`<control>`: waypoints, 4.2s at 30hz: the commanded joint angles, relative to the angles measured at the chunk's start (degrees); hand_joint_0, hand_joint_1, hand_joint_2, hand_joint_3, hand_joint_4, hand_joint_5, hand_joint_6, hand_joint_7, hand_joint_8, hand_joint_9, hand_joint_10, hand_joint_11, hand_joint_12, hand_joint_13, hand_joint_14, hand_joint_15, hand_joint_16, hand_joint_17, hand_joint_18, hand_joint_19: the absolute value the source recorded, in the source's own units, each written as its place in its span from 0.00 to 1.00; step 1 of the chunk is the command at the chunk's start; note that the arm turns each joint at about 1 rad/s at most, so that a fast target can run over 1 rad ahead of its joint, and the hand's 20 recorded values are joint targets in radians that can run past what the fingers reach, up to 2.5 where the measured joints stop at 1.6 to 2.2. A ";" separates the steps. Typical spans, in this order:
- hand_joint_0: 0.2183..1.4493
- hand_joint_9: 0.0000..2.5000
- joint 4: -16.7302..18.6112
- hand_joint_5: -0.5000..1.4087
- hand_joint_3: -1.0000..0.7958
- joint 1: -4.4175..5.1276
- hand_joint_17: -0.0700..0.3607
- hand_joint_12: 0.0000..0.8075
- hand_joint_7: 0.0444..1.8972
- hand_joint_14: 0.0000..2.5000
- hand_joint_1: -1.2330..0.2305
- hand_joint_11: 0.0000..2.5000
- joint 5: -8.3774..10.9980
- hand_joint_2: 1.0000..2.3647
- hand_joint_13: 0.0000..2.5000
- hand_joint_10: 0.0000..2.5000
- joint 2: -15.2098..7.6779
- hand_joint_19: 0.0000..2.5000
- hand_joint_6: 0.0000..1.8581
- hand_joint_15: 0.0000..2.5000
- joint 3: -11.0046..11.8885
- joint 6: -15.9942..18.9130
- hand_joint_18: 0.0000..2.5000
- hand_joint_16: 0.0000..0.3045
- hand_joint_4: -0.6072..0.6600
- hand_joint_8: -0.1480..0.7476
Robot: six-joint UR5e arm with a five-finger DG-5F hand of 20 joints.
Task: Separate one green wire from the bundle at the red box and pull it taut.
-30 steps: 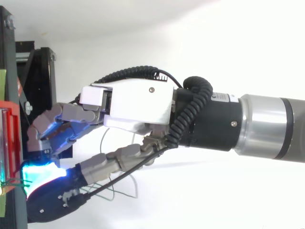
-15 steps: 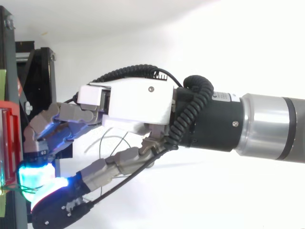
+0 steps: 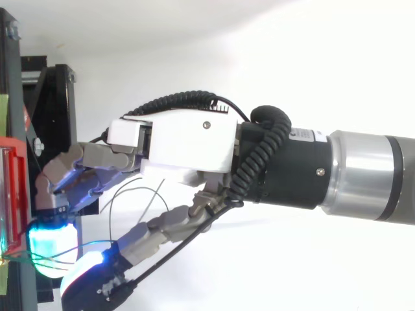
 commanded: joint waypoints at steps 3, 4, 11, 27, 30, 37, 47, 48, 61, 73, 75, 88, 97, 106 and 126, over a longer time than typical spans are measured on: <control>0.33 0.29 0.21 0.16 0.28 -0.02 0.40 0.39 0.47 0.00 0.23 0.17 -0.05 0.00 0.21 0.01 0.06 0.08 0.49 0.07 -0.30 0.21 0.19 0.15 0.57 0.44; 0.31 0.30 0.21 0.16 0.28 -0.02 0.40 0.40 0.47 0.00 0.25 0.18 -0.13 0.00 0.21 0.01 0.06 0.08 0.49 0.07 -0.30 0.30 0.19 0.15 0.57 0.44; 0.31 0.30 -0.06 0.16 0.28 -0.11 0.40 0.40 0.47 0.00 0.31 0.17 -0.22 0.00 0.21 0.01 0.06 0.09 0.48 0.08 -0.21 0.21 0.19 0.15 0.57 0.44; 0.27 0.31 -0.32 0.16 0.28 -0.11 0.41 0.41 0.49 0.00 0.44 0.17 -0.31 0.00 0.21 0.01 0.06 0.09 0.47 0.08 0.14 0.04 0.18 0.16 0.57 0.46; 0.28 0.31 -0.32 0.16 0.28 -0.20 0.41 0.41 0.49 0.00 0.38 0.18 -0.31 0.00 0.21 0.01 0.06 0.10 0.47 0.08 0.23 0.04 0.18 0.16 0.57 0.46; 0.34 0.29 -0.32 0.16 0.36 -0.28 0.40 0.40 0.49 0.00 0.28 0.17 -0.40 0.01 0.21 0.01 -0.03 0.09 0.48 0.08 0.23 0.04 0.18 0.15 0.52 0.44; 0.39 0.28 -0.32 0.16 0.28 -0.46 0.40 0.39 0.47 0.00 0.20 0.17 -0.40 0.00 0.21 0.01 -0.03 0.08 0.48 0.08 0.23 0.04 0.18 0.15 0.54 0.42; 0.36 0.28 -0.32 0.16 0.28 -0.55 0.40 0.39 0.47 0.00 0.20 0.18 -0.40 0.00 0.21 0.01 -0.03 0.09 0.48 0.08 0.14 -0.05 0.18 0.15 0.55 0.42; 0.24 0.30 -0.23 0.16 0.28 -0.81 0.42 0.41 0.46 0.00 0.40 0.17 -0.57 0.00 0.22 0.01 -0.03 0.09 0.47 0.09 -0.21 -0.23 0.19 0.16 0.57 0.45; 0.32 0.30 -0.06 0.16 0.37 -1.07 0.40 0.39 0.49 0.00 0.31 0.17 -0.66 0.01 0.22 0.01 -0.03 0.09 0.48 0.09 -1.00 -0.14 0.18 0.15 0.53 0.43; 0.33 0.29 -0.06 0.16 0.36 -1.16 0.40 0.39 0.48 0.00 0.29 0.17 -0.84 0.01 0.21 0.01 -0.03 0.09 0.48 0.09 -1.00 -0.14 0.18 0.15 0.53 0.43; 0.34 0.30 -0.23 0.16 0.28 -1.87 0.39 0.38 0.47 0.00 0.23 0.18 -1.80 0.00 0.22 0.01 0.06 0.09 0.48 0.09 -1.00 -0.58 0.19 0.15 0.55 0.42; 0.24 0.31 -5.68 0.16 0.28 -3.18 0.42 0.40 0.45 0.00 0.38 0.18 -2.60 0.00 0.23 0.01 0.15 0.09 0.48 0.09 1.46 -3.39 0.20 0.16 0.56 0.44; 0.29 0.31 -8.49 0.16 0.33 -3.27 0.40 0.39 0.49 0.00 0.38 0.17 -2.42 0.01 0.23 0.01 0.50 0.10 0.47 0.10 2.34 -3.48 0.19 0.15 0.55 0.43; 0.31 0.31 -9.02 0.16 0.28 -3.10 0.40 0.38 0.48 0.00 0.34 0.18 -2.42 0.00 0.23 0.01 1.56 0.10 0.48 0.09 1.81 -2.34 0.20 0.15 0.56 0.43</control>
